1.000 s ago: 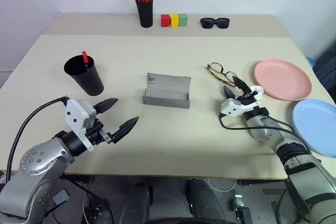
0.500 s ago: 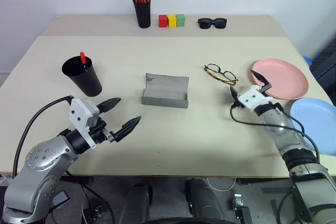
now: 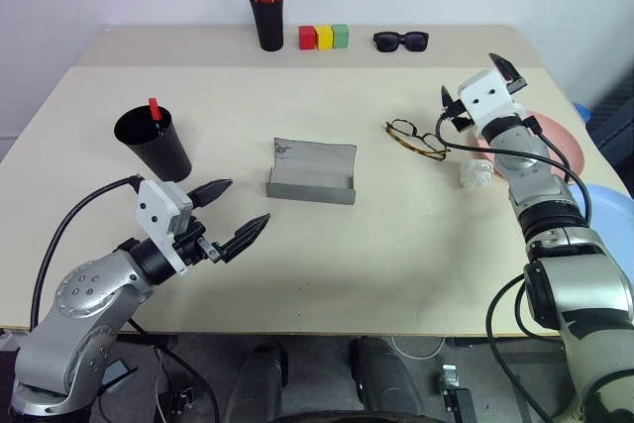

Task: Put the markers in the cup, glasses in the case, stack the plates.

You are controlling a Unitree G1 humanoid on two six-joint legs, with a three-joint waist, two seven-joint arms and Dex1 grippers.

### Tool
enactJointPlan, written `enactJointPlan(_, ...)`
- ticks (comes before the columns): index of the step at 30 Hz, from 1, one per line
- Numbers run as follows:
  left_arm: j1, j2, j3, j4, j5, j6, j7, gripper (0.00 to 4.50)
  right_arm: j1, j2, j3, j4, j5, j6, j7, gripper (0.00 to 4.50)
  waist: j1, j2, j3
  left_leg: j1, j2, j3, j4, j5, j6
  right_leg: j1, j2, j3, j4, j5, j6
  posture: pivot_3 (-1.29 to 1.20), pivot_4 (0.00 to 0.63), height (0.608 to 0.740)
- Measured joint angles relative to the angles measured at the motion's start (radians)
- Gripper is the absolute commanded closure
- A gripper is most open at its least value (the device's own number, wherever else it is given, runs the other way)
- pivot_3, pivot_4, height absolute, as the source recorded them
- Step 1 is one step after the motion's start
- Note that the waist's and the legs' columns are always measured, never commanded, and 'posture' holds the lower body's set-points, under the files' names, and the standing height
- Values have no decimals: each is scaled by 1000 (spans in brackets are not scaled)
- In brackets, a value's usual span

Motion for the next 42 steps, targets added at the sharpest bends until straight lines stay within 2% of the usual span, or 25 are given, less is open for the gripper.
enactJointPlan(12, 7, 1, 6, -51, -25, 57, 52, 0, -12, 8, 78, 58, -92, -41, -2, 57, -7, 0, 0, 0, 0, 0, 0, 0, 0, 0, 0, 0, 1, 1, 2, 0, 150, 740)
enactJointPlan(19, 4, 1, 5, -60, -25, 69, 66, 0, -12, 6, 123, 74, -160, -50, -66, 57, -8, 0, 0, 0, 0, 0, 0, 0, 0, -1, 0, 0, 1, 1, 2, 0, 150, 740)
enactJointPlan(31, 59, 1, 15, -65, -29, 52, 45, 0, -25, 6, 141, 108, -186, -47, -75, 57, -8, 0, 0, 0, 0, 0, 0, 0, 0, 0, 0, 0, 1, 1, 2, 0, 150, 740)
enactJointPlan(36, 72, -2, 26, -65, -26, 34, 34, 0, -32, 8, 115, 115, -135, -34, 22, 57, -8, 0, 0, 0, 0, 0, 0, 0, 0, 0, 0, 0, 1, 1, 2, 0, 150, 740)
enactJointPlan(42, 71, -9, 26, -63, -21, 30, 30, 0, -31, 11, 52, 102, -31, 21, 207, 57, -7, 0, 0, 1, 0, 0, 0, 0, 0, 1, 0, 0, 1, 1, 2, 0, 150, 740)
